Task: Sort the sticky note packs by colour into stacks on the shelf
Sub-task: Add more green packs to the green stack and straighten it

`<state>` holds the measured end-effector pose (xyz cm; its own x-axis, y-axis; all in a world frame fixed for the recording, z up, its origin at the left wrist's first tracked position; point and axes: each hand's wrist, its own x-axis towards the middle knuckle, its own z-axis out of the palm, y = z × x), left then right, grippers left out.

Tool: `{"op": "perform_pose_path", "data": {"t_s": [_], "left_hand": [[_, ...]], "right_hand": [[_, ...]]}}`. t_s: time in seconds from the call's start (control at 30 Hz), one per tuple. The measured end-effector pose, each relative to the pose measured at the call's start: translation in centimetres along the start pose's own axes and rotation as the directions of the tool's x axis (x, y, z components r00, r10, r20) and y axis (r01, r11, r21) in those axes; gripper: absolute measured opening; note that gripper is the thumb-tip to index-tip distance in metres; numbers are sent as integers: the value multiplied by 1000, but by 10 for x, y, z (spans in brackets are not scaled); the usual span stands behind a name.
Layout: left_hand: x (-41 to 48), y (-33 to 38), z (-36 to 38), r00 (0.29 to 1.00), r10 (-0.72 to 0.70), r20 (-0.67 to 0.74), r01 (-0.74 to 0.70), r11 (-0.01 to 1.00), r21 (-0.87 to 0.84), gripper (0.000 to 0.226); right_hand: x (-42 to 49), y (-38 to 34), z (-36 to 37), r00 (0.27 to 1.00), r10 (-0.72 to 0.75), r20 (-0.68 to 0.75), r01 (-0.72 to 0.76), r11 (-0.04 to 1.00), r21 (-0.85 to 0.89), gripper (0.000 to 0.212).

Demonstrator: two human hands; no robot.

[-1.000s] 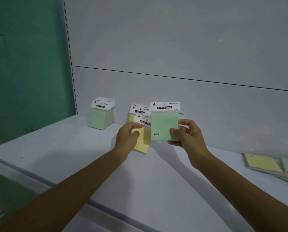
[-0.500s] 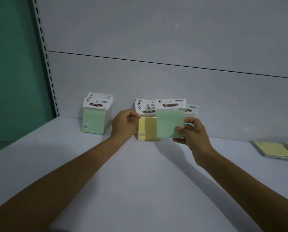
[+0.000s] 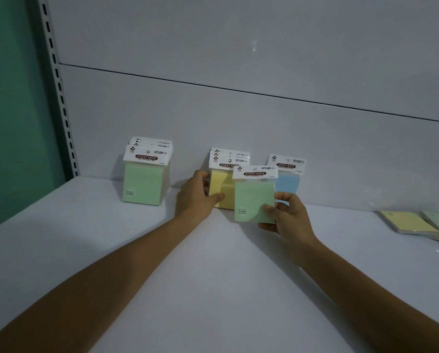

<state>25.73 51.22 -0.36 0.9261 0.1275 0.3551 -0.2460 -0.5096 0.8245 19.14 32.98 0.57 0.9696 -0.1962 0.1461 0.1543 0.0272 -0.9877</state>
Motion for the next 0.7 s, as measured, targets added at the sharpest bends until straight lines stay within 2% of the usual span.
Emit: {"op": "perform_pose_path", "data": {"t_s": [0.23, 0.27, 0.33, 0.37, 0.43, 0.47, 0.53, 0.6, 0.7], "left_hand": [[-2, 1, -3, 999, -10, -36, 10, 1000, -13, 55], [-3, 3, -6, 998, -2, -67, 2, 1000, -11, 47], [-7, 9, -15, 987, 63, -145, -67, 998, -22, 16], [-9, 13, -21, 984, 88, -157, -100, 992, -72, 7], [-10, 22, -35, 988, 95, -124, -120, 969, -214, 19], [-10, 26, -42, 988, 109, -106, -133, 958, -254, 18], [-8, 27, -59, 977, 166, -137, -194, 954, -229, 7], [-6, 19, -80, 962, 197, -190, -232, 956, -181, 9], [-10, -5, -114, 963, 172, -208, -199, 973, -116, 9]], "right_hand": [[-3, -5, 7, 999, 18, 30, -18, 1000, 10, 18], [-2, -7, 9, 999, 26, 36, -27, 999, 24, 18], [0, -14, 17, 998, 37, 54, -40, 998, 56, 20], [1, -17, 23, 997, 36, 65, -41, 996, 79, 20], [2, -24, 40, 995, 20, 102, -34, 990, 140, 19], [1, -27, 50, 992, 9, 129, -31, 985, 169, 19], [0, -31, 70, 983, -15, 184, -19, 983, 181, 18], [-1, -30, 91, 975, -57, 214, 34, 994, 106, 14], [-3, -24, 124, 954, -171, 245, 195, 978, -77, 18]]}}
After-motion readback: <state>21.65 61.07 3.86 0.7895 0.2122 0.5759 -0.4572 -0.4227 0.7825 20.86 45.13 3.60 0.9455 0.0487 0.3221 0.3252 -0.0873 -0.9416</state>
